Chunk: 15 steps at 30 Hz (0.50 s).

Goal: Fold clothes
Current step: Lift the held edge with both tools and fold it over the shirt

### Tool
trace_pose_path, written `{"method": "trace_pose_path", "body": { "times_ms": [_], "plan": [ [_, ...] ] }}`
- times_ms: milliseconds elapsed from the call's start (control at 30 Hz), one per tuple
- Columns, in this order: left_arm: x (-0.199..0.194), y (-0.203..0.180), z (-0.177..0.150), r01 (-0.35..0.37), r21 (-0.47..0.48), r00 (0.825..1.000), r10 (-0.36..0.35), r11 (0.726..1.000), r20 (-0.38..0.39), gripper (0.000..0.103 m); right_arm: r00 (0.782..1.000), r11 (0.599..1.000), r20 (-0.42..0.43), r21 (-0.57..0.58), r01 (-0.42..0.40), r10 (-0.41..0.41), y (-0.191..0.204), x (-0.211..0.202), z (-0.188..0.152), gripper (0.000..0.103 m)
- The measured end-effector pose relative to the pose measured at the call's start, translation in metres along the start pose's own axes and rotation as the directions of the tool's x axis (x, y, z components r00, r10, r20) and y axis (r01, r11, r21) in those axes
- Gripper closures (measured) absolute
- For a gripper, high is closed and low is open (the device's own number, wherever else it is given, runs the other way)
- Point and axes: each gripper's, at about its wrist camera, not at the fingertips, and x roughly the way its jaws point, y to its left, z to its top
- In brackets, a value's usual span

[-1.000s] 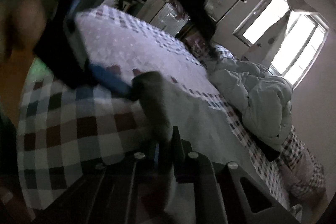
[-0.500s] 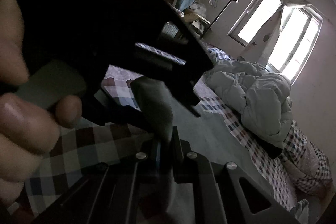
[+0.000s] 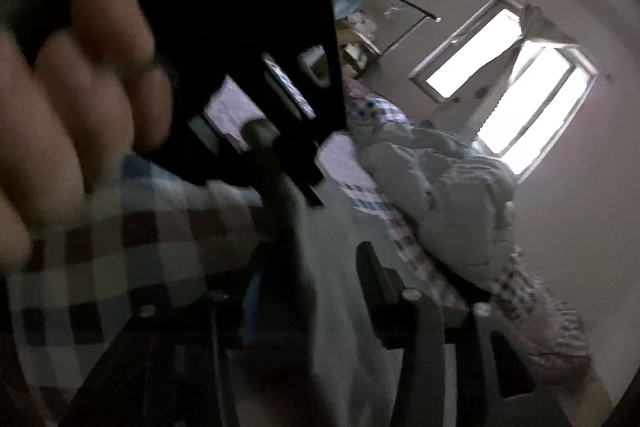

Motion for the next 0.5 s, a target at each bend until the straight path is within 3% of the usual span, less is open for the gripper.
{"method": "trace_pose_path", "body": {
  "times_ms": [333, 500],
  "plan": [
    [-0.003, -0.004, 0.007, 0.015, 0.013, 1.0, -0.015, 1.0, -0.015, 0.094, 0.977, 0.991, -0.175, -0.059, 0.117, -0.126, -0.022, 0.02, -0.049, 0.054],
    [-0.004, -0.004, 0.01, 0.029, 0.0, 1.0, -0.029, 1.0, -0.01, 0.094, 0.95, 0.983, -0.254, -0.057, 0.174, -0.183, -0.055, 0.007, -0.087, 0.054]
  ]
}}
